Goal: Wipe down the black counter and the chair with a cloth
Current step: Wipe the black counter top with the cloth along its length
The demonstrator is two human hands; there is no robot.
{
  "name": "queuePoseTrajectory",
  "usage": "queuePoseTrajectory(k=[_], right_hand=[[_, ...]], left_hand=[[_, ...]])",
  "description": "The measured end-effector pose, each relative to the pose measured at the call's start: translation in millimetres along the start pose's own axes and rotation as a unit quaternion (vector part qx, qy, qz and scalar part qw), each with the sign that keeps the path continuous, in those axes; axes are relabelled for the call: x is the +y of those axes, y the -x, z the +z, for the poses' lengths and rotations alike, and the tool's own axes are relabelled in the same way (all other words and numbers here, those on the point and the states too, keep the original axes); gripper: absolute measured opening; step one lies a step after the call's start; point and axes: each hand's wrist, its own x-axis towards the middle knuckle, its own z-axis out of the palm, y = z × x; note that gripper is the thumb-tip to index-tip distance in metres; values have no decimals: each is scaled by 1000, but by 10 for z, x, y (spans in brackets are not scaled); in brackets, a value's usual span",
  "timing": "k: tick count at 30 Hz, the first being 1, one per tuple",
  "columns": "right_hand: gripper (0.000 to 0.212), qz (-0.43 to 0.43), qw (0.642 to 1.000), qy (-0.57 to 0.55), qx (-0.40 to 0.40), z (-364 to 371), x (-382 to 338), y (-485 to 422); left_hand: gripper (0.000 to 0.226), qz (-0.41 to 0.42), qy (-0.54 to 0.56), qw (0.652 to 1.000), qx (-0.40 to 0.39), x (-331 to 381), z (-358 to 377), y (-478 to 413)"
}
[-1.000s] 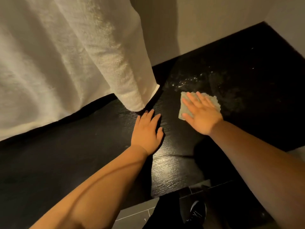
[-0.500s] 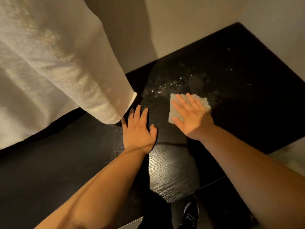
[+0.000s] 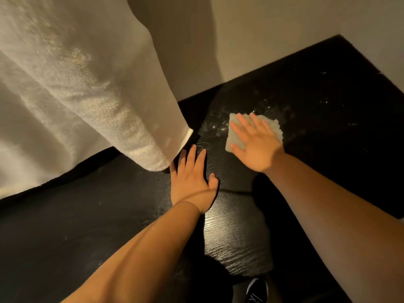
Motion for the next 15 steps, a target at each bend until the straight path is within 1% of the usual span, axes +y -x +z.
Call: queuePoseTrajectory(k=[2, 3, 5, 7, 9, 10, 12, 15], right_hand=[[71, 39, 999, -5, 22, -9, -125, -59], [72, 31, 999, 4, 25, 11, -223, -26], [75, -35, 999, 9, 5, 72, -409, 126], [75, -99, 995, -9, -28, 97, -514, 267], [77, -129, 990, -19, -46, 77, -503, 262], [77, -136, 990, -17, -42, 61, -477, 211], [72, -134, 991, -10, -28, 32, -422, 24], [66, -84, 996, -23, -9, -73, -412, -328]], left_hand=[[77, -1, -2, 1000, -2, -5, 7, -6], [78, -3, -2, 1000, -4, -8, 11, -6], [83, -13, 0, 1000, -5, -4, 8, -3], [88, -26, 0, 1000, -8, 9, -1, -14], [91, -31, -3, 999, -13, 13, -5, -17], [92, -31, -5, 999, -17, 12, -6, -18], [94, -31, -9, 999, -26, 17, -19, -23], [94, -32, -7, 999, -26, 32, -38, -22]])
